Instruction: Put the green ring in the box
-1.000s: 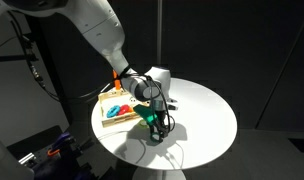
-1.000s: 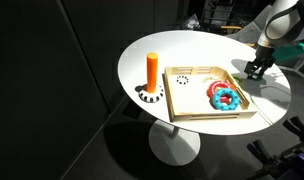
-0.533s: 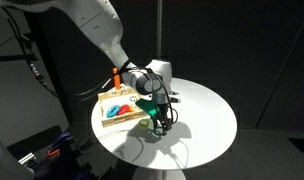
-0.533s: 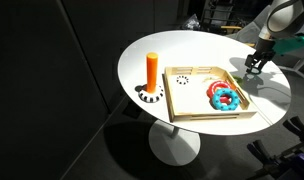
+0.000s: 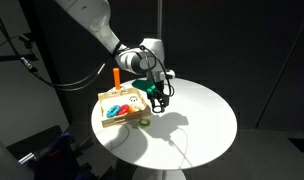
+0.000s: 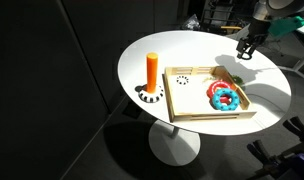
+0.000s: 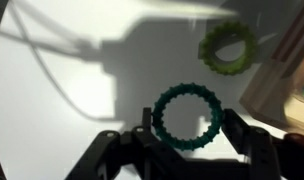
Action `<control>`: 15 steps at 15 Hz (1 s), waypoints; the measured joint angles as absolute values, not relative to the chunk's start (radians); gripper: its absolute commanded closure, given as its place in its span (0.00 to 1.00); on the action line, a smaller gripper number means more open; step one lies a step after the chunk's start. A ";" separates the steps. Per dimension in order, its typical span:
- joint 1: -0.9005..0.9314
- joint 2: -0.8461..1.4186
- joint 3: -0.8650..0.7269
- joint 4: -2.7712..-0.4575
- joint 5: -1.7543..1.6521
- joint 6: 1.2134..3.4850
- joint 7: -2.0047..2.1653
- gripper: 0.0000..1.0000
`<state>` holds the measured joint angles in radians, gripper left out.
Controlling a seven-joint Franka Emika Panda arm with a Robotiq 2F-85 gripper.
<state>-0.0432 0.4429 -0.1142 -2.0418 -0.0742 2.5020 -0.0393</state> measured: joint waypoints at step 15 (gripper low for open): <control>0.089 0.352 -0.002 -2.043 -0.188 2.380 -0.071 0.00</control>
<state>0.0891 0.3519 -0.0022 -2.0427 -0.1878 2.3796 -0.0711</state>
